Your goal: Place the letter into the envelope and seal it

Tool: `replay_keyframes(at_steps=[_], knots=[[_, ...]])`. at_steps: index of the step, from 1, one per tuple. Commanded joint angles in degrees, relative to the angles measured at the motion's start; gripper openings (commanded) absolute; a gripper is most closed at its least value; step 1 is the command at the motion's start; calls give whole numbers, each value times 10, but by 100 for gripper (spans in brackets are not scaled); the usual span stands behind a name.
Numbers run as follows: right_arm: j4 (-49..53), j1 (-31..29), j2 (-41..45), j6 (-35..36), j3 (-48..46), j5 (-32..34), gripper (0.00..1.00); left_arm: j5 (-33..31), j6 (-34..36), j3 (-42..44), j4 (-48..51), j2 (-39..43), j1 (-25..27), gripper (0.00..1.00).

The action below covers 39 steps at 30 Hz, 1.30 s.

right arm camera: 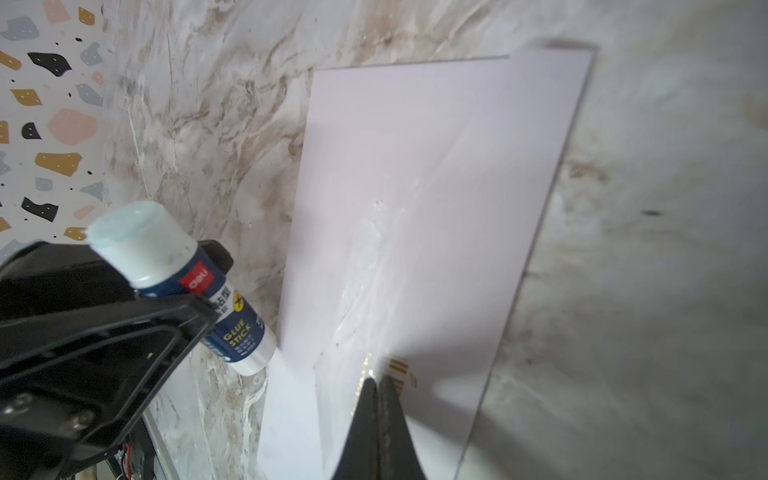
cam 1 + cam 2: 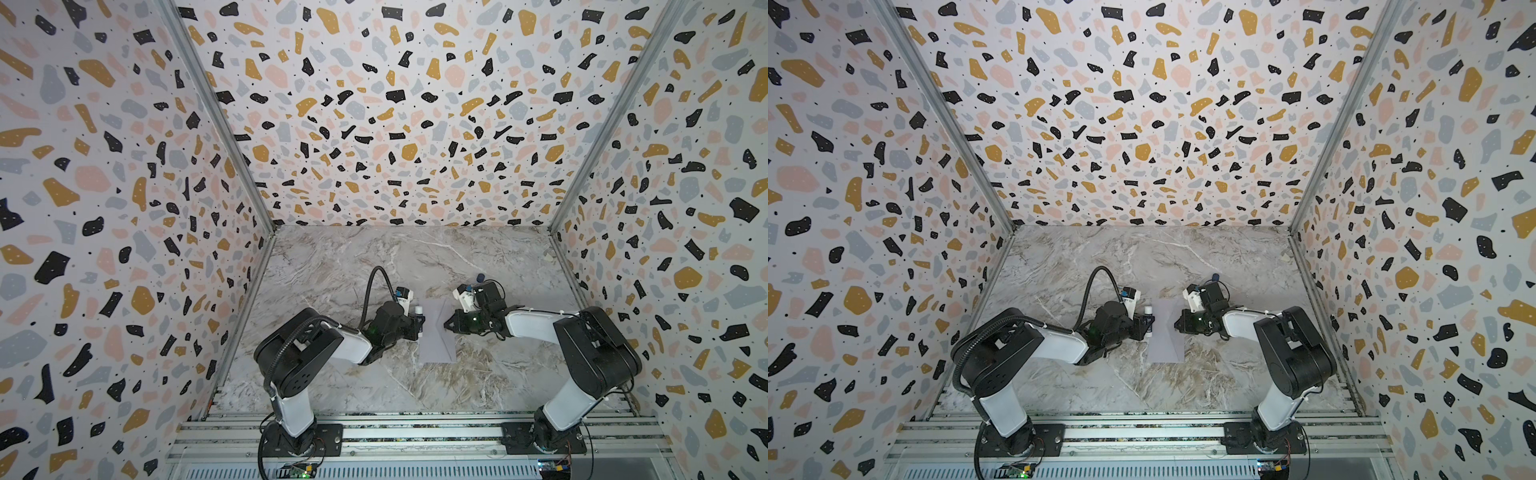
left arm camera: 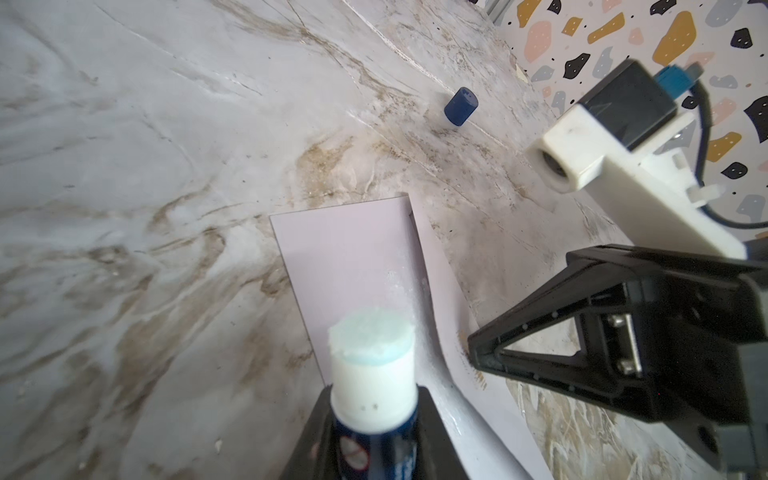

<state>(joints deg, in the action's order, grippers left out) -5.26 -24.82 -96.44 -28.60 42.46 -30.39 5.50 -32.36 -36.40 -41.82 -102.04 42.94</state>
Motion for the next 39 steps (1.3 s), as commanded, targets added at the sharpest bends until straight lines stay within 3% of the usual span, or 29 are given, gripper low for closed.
replay_keyframes(at_steps=[1, 30, 39], knots=[[-8, -10, -12, -9, 24, 3, 2, -2, 5, -8, -7, -13, 3, 0], [9, -38, -53, 3, 32, 16, 0, 11, -1, -37, 15, -6, 3, 0], [20, -38, -50, 17, 30, 16, 0, 17, -5, -49, 22, -37, 3, 0]])
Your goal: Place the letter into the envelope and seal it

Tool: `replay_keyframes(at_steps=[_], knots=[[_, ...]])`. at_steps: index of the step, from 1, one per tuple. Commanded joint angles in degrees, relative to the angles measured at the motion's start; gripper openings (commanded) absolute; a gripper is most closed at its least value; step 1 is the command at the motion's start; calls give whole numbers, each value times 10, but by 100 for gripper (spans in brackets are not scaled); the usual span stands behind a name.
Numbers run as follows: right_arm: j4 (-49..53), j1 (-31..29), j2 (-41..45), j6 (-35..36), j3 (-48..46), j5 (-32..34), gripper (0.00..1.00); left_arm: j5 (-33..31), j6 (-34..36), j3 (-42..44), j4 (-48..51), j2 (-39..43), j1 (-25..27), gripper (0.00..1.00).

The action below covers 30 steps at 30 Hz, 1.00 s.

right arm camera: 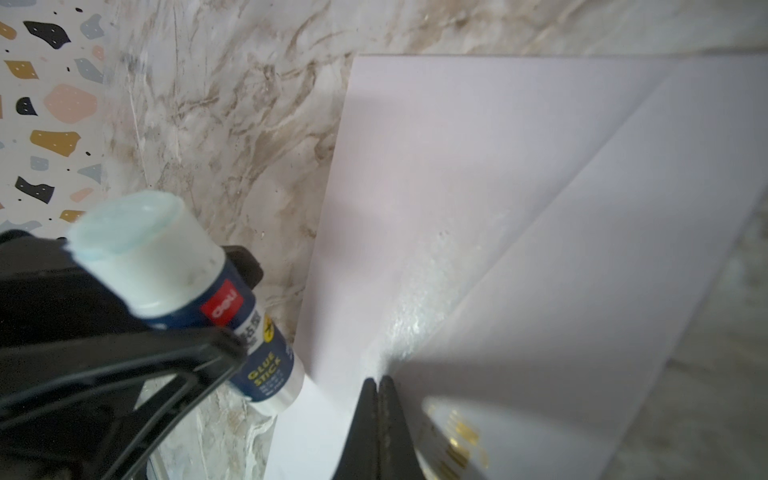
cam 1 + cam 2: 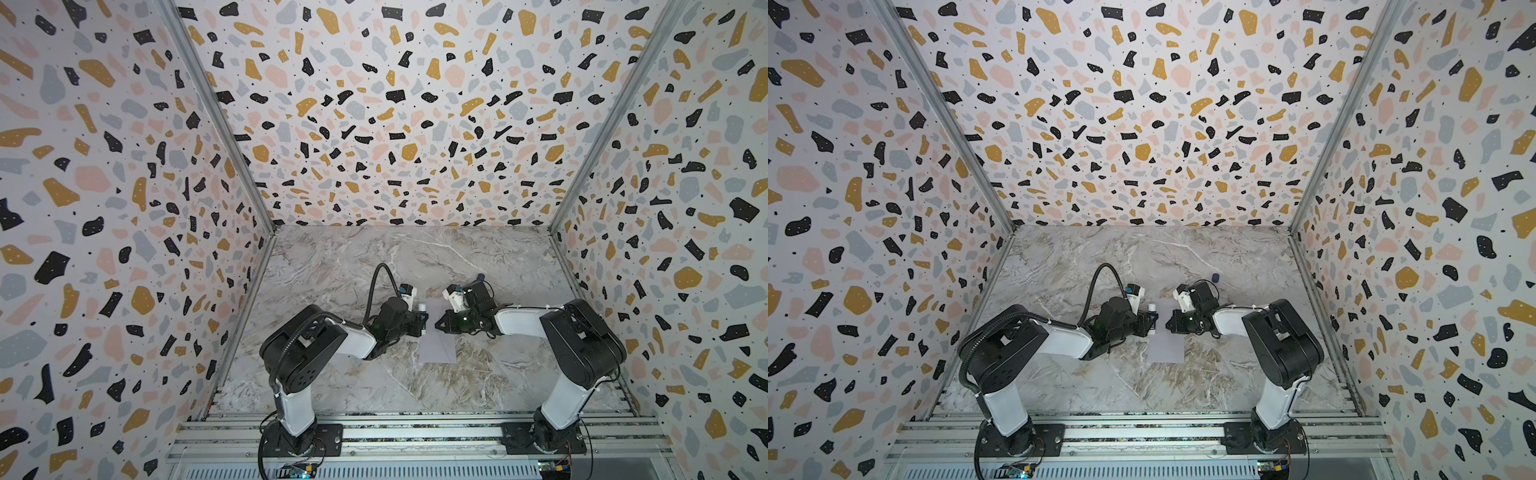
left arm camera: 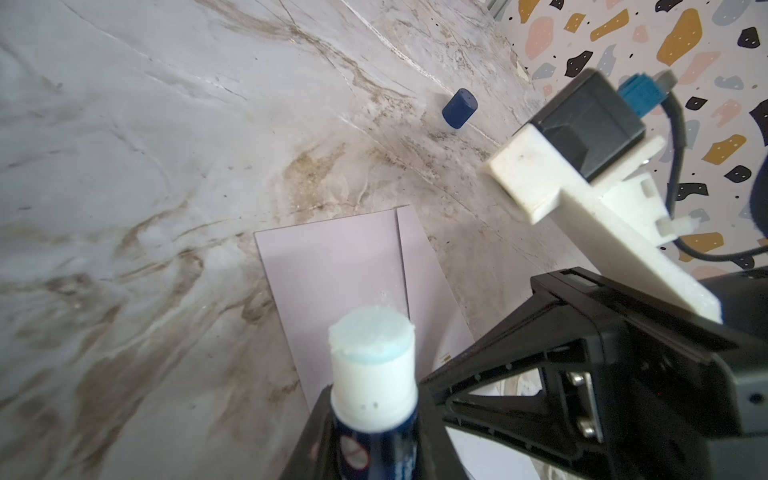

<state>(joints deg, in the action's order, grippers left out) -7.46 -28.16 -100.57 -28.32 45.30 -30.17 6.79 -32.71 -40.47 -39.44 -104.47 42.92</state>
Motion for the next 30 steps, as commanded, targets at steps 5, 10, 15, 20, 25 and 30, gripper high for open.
replay_keyframes(at_steps=[5, 10, 15, 20, 25, 30], knots=[[46, -5, -3, 22, -5, 10, 0, -2, -2, -10, 5, -20, 3, 0], [53, -5, 5, 29, -15, 9, 0, -7, -4, -12, 8, -28, 3, 0], [61, -5, 18, 34, -30, 5, 0, -10, -6, -12, 9, -32, 3, 0], [68, -4, 36, 38, -51, 6, 0, -11, -6, -11, 9, -34, 3, 0], [70, -5, 55, 36, -79, 1, 0, -11, -6, -12, 9, -35, 3, 0], [66, -4, 75, 31, -107, 0, 0, -12, -5, -12, 9, -35, 3, 0]])
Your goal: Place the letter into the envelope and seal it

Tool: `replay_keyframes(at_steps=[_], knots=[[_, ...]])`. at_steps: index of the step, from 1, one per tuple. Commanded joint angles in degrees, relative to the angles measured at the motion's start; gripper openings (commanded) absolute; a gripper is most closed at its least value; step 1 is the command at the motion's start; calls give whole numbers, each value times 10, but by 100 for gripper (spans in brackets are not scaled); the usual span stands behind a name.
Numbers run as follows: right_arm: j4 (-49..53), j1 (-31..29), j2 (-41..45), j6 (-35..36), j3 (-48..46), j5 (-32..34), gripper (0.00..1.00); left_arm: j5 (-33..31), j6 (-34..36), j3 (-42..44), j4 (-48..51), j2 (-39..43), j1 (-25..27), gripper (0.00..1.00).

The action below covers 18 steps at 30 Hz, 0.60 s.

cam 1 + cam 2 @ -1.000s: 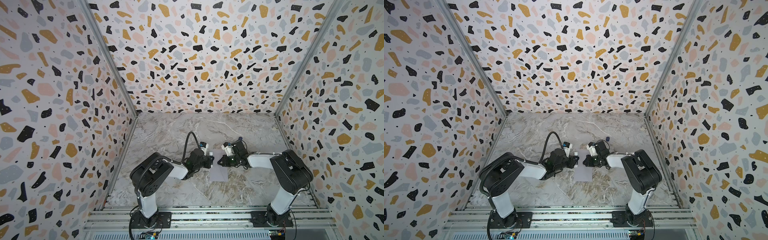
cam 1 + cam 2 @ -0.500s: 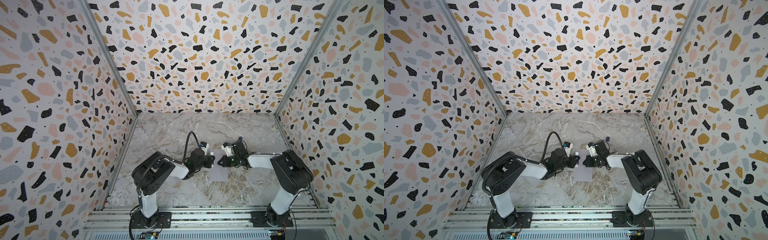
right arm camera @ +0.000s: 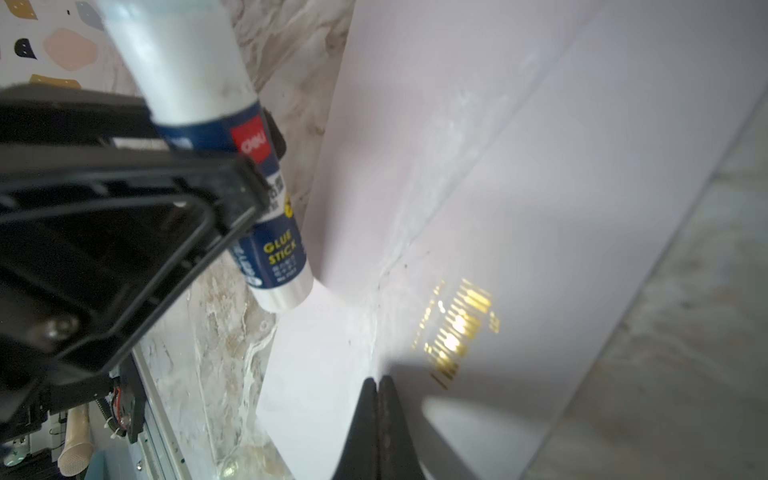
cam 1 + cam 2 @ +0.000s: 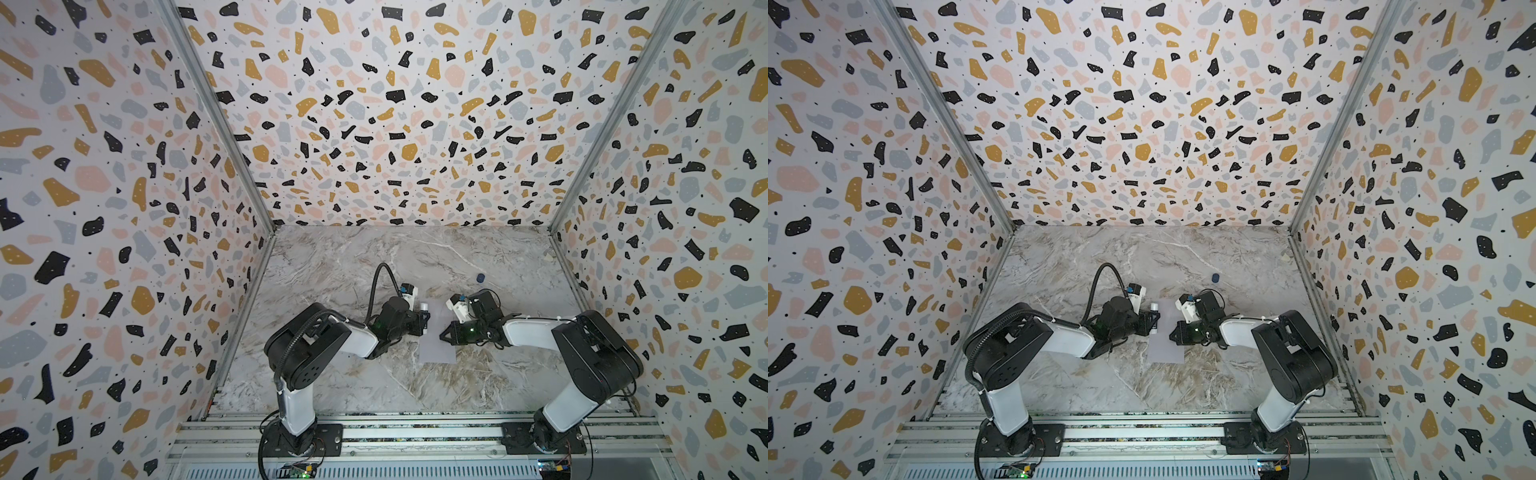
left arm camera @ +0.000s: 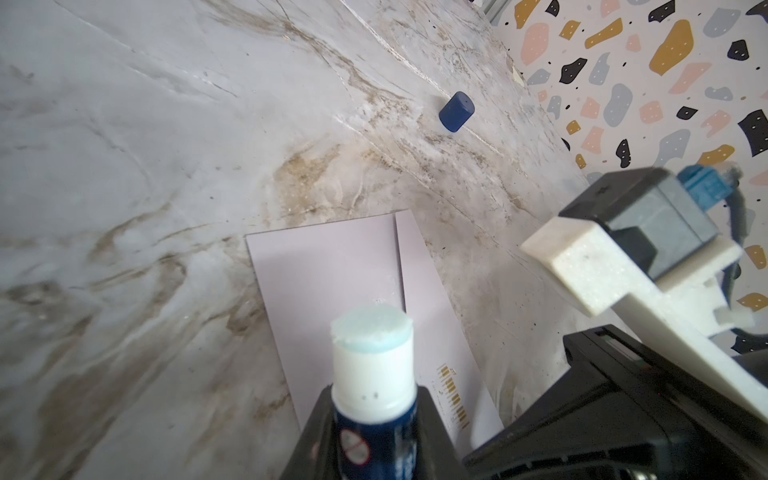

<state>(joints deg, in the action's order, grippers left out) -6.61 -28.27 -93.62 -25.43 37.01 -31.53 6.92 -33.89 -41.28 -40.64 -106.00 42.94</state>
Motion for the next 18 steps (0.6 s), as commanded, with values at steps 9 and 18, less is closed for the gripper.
replay_keyframes(at_steps=[9, 18], knots=[[37, 6, -8, -8, 6, 7, 0, -14, 8, -4, 25, -18, 3, 0], [31, 30, -66, -5, 82, -17, 0, -16, 11, -3, 30, -15, 3, 0]])
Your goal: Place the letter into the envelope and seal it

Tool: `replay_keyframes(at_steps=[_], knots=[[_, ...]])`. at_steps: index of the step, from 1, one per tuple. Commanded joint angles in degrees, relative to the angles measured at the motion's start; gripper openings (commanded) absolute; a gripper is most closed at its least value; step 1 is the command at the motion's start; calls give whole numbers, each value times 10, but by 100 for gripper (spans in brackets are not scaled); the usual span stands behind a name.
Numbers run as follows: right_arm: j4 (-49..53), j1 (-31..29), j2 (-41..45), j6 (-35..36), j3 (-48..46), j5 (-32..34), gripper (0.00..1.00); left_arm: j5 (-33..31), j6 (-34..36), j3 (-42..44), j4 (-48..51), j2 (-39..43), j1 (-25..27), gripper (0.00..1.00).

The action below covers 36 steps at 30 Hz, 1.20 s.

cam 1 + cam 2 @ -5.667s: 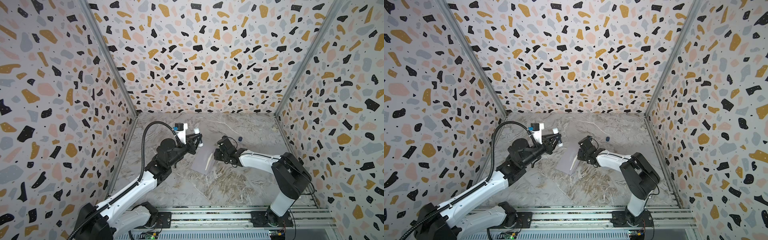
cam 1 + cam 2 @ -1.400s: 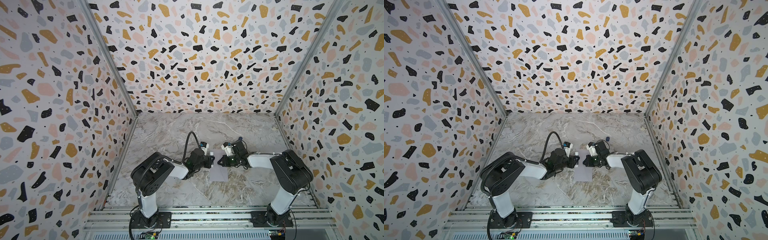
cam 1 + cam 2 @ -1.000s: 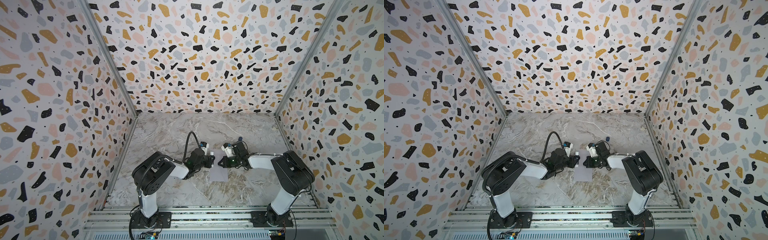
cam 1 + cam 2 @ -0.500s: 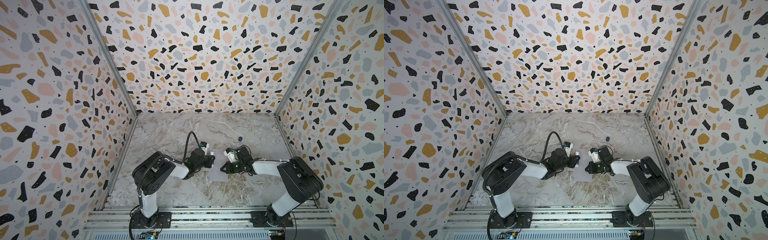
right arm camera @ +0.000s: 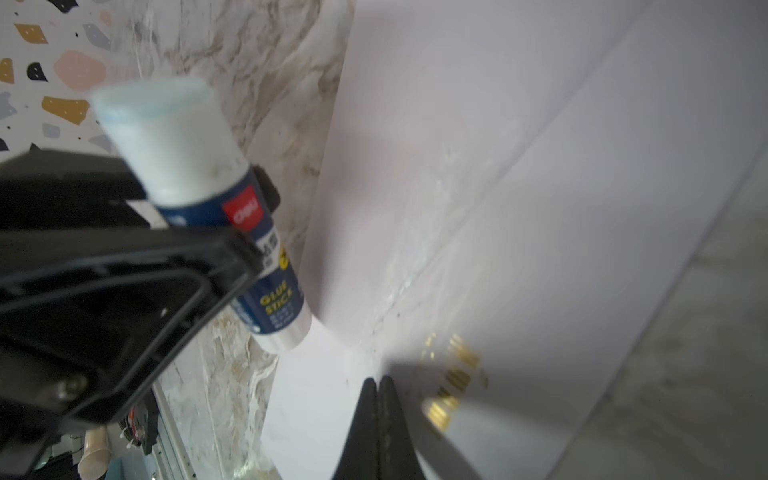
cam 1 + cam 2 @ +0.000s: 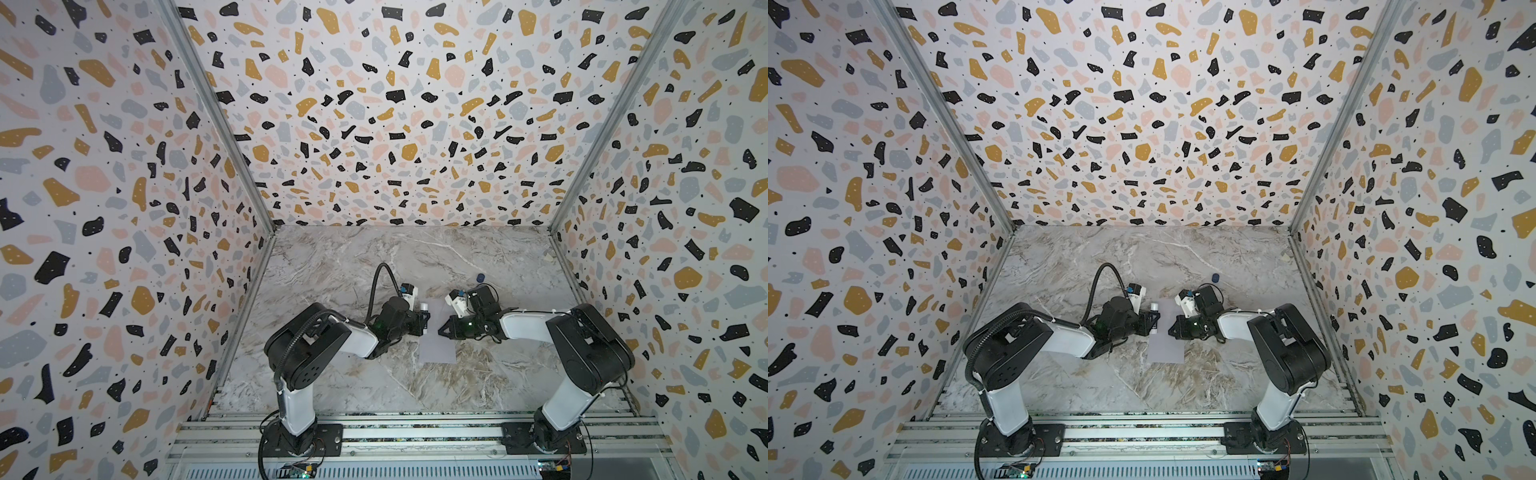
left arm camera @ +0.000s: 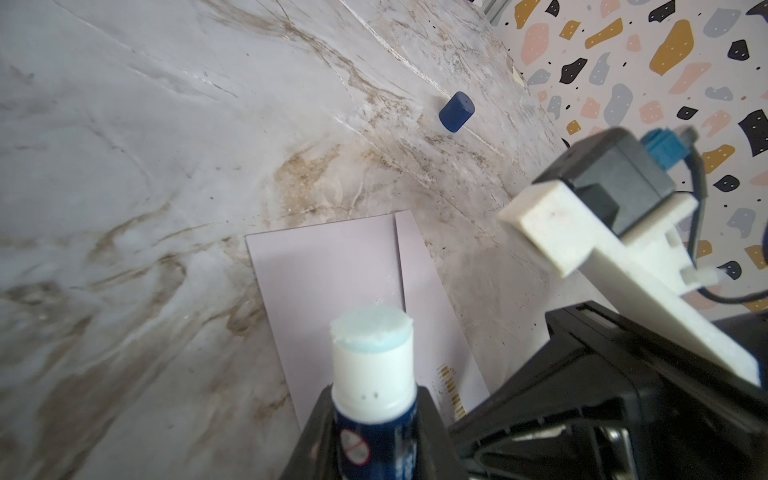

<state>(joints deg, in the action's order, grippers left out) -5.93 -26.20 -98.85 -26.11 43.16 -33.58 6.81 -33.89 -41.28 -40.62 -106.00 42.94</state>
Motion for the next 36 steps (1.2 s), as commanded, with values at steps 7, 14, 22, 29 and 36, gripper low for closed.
replay_keyframes(at_steps=[7, 14, 22, 29, 36], knots=[[31, 52, -44, 18, 50, 0, 0, -17, 13, 1, 32, -10, 3, 0], [41, 84, -72, 24, 83, 3, 0, -21, 13, 5, 36, -1, 3, 0], [16, 83, -36, 18, 84, -39, 0, -9, 4, -6, 43, 17, 3, 0], [-26, 83, 139, 42, 67, -32, 24, 0, -13, -26, 71, 138, -6, 0], [-101, 83, 302, 34, 5, -65, 69, 61, -83, -33, 33, 237, -43, 0]])
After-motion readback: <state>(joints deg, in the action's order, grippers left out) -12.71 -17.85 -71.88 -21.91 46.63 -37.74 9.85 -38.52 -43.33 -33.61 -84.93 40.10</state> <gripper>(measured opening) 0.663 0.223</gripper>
